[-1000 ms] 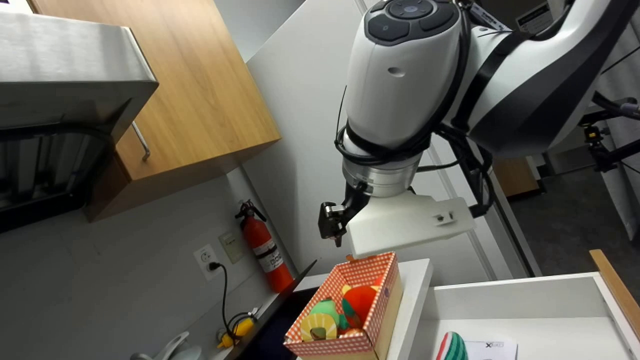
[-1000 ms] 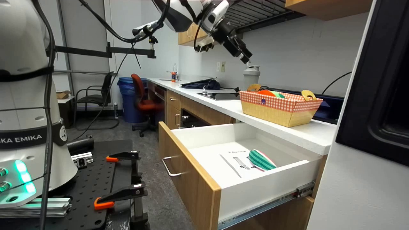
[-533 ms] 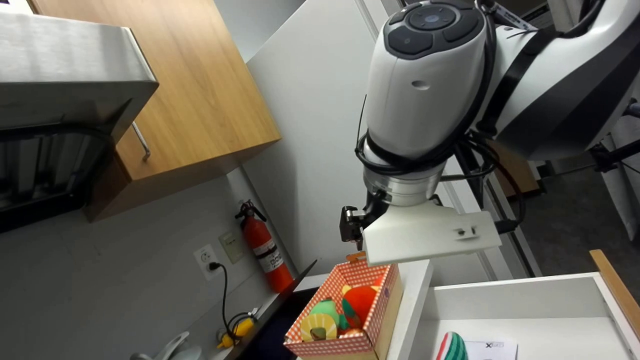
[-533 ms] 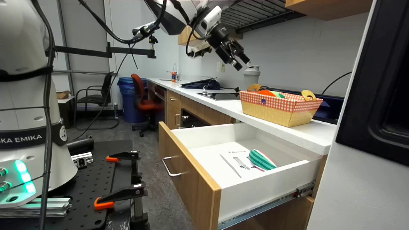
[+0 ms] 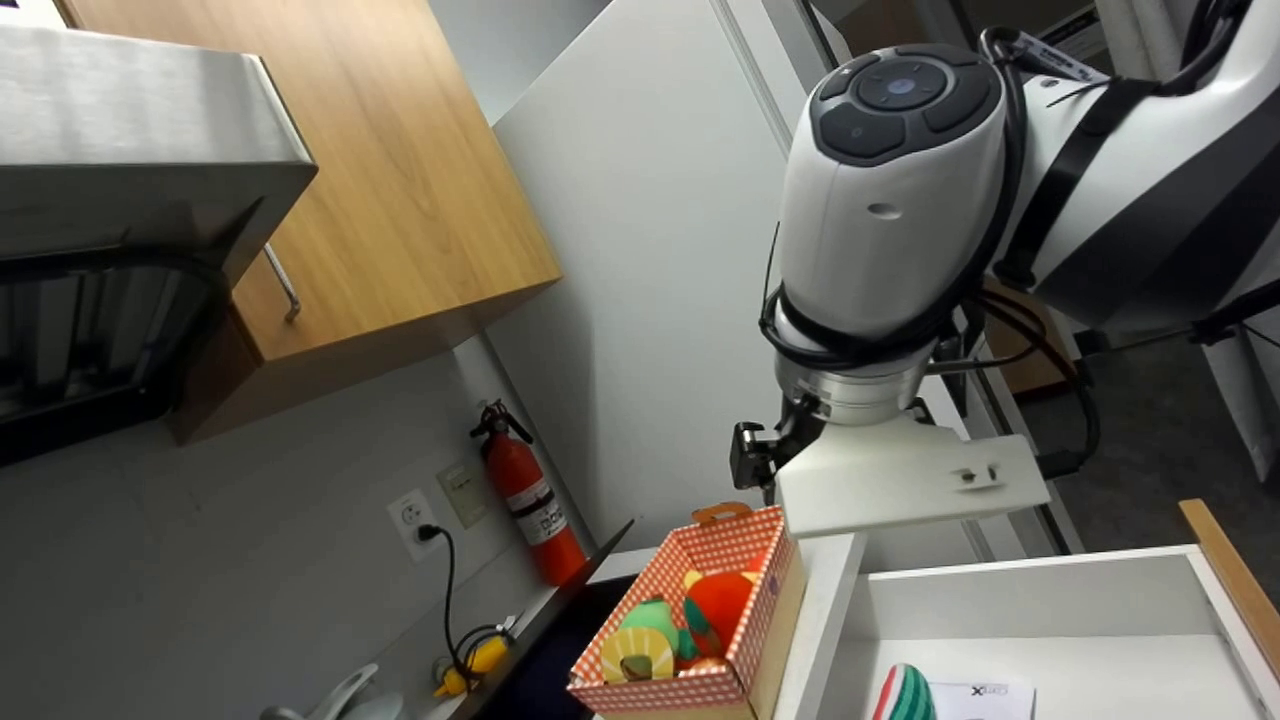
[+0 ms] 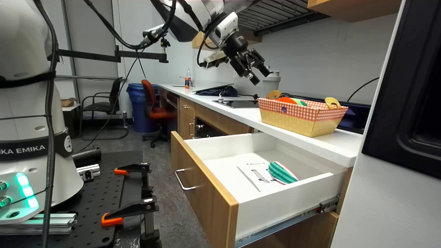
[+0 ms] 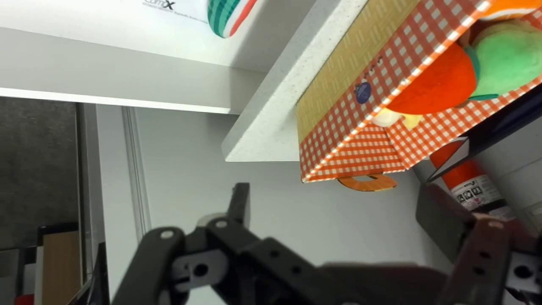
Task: Remove the banana and tomato plush toys from the open drawer and put them inside the basket
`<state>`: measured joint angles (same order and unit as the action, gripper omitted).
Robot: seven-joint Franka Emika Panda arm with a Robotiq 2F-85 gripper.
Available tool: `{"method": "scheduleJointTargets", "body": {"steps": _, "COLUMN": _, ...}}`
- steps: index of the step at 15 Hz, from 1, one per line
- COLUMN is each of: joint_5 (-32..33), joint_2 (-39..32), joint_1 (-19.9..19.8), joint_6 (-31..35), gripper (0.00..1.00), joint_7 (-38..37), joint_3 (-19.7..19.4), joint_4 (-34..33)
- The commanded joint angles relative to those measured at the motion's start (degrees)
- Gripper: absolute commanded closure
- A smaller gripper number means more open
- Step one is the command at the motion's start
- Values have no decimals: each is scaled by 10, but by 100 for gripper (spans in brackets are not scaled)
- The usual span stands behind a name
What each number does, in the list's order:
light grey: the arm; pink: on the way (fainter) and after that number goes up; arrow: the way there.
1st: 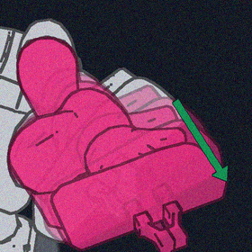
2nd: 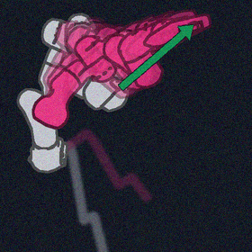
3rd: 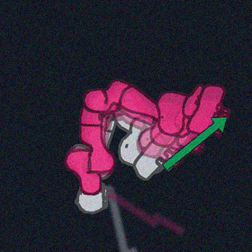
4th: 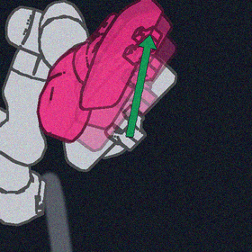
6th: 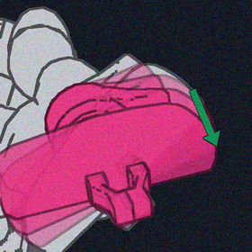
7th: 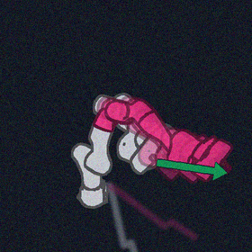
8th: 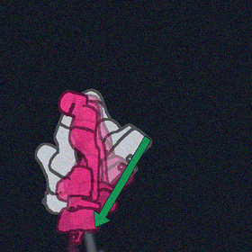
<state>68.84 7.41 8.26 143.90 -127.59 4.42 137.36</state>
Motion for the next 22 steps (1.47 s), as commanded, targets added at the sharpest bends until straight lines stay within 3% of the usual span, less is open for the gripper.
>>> {"method": "scheduleJointTargets", "body": {"steps": 1, "joint_5": -11, "joint_2": 20, "joint_1": -14, "joint_6": -2, "gripper": 0, "joint_7": -12, "joint_3": 7, "joint_4": 29}}
{"method": "scheduleJointTargets", "body": {"steps": 11, "joint_5": -28, "joint_2": 21, "joint_1": -20, "joint_6": -2, "gripper": 0, "joint_7": 6, "joint_3": 5, "joint_4": 66}}
{"method": "scheduleJointTargets", "body": {"steps": 22, "joint_5": -15, "joint_2": -1, "joint_1": -20, "joint_6": 0, "gripper": 0, "joint_7": 3, "joint_3": 8, "joint_4": 50}}
